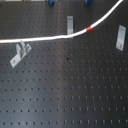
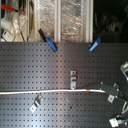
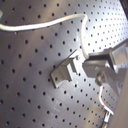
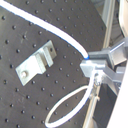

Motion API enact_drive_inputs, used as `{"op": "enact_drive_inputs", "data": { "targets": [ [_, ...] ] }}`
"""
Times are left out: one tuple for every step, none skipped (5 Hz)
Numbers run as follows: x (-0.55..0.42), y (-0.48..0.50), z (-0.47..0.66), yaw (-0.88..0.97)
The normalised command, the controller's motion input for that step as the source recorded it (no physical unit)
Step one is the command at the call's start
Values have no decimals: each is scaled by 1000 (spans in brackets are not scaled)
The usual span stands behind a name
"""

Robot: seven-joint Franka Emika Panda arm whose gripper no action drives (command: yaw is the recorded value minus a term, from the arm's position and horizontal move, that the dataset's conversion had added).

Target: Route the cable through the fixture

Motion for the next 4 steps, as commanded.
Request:
{"op": "enact_drive_inputs", "data": {
  "targets": [
    [-67, 23, 420, -1000],
    [-56, 18, 409, -1000],
    [-85, 12, 346, -1000],
    [-188, -3, 333, -974]
  ]
}}
